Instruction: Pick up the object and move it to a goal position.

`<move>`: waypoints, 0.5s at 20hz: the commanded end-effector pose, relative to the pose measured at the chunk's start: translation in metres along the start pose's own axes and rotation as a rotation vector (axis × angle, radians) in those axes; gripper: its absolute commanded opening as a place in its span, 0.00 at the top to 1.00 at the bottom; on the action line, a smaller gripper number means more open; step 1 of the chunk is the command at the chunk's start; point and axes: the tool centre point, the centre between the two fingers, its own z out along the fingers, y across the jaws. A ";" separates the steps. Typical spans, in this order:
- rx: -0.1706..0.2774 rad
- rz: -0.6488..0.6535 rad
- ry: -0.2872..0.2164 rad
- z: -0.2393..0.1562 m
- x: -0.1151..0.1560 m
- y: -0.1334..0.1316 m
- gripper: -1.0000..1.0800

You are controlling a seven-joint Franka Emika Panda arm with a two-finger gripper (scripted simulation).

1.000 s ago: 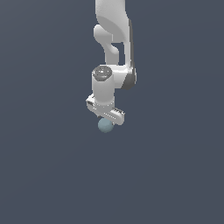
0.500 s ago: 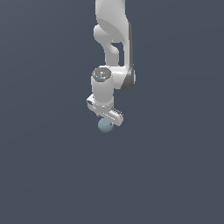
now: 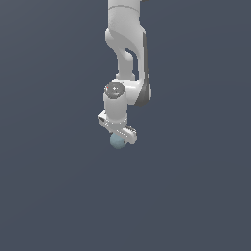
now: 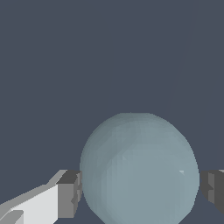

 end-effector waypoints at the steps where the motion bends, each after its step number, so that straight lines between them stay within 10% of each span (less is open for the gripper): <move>1: -0.002 0.001 -0.004 0.013 -0.002 0.001 0.04; 7: -0.002 0.002 -0.003 0.023 -0.001 0.000 0.04; 8: -0.002 0.002 -0.003 0.023 -0.001 0.000 1.00; 10: -0.002 0.002 -0.003 0.023 -0.001 0.000 1.00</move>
